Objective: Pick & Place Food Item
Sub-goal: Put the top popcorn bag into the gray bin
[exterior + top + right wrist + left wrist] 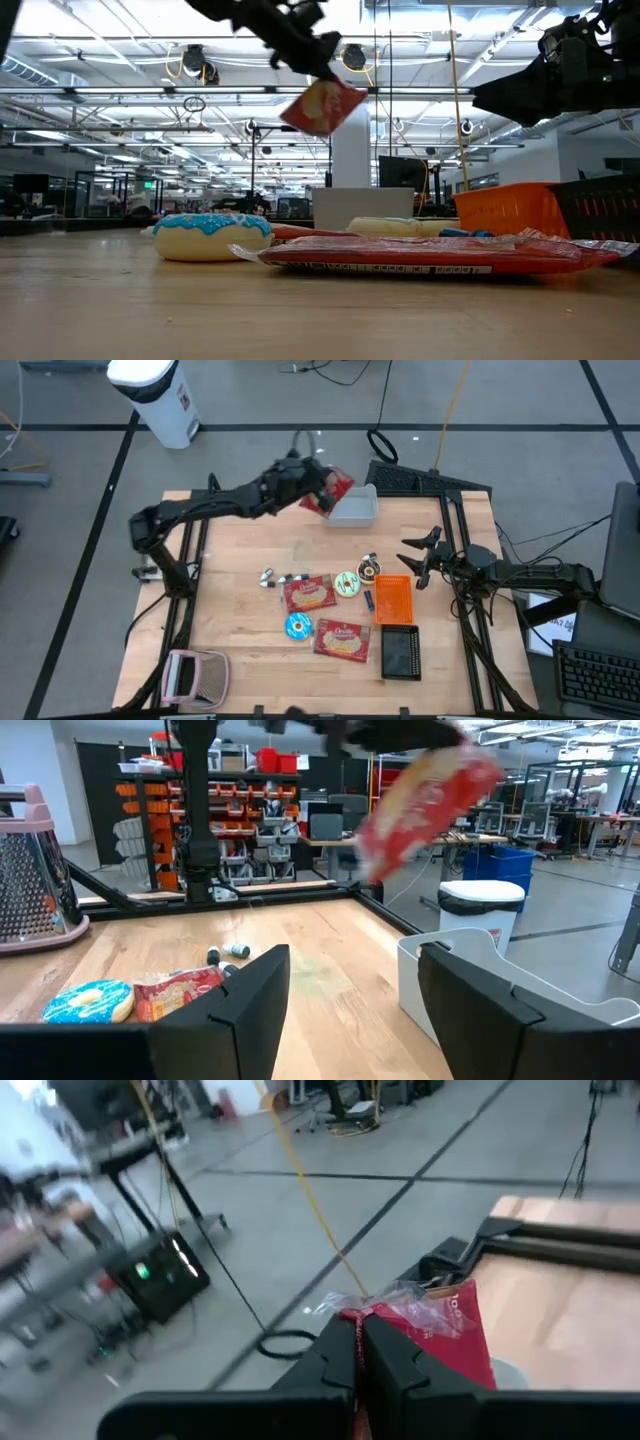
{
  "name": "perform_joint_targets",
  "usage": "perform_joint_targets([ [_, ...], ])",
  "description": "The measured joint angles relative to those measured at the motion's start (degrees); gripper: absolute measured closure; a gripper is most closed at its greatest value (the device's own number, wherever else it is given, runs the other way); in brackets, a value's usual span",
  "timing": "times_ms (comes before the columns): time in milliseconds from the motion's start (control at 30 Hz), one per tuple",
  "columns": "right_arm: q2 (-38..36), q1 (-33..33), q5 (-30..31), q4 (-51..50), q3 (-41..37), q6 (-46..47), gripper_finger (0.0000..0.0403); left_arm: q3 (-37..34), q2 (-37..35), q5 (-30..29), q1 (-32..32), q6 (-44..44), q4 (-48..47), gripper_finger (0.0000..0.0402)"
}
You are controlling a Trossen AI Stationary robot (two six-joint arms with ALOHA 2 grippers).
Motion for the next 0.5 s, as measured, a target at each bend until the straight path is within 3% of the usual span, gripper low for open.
perform_joint_targets([
  [167,0.0,0.0,0.01,-0.02,0.0,0.0,0.0193,8.0,10.64,-0.08,0.21,13.67,0.35,0.0401],
  [367,0.0,0.0,0.02,-0.02,0.0,0.0,0.0193,12.04,19.64,-1.59,0.44,34.26,5.46,0.0396],
  [500,0.0,0.0,0.0,-0.02,0.0,0.01,0.0193,12.06,22.81,-0.66,0.38,38.98,6.94,0.0398],
])
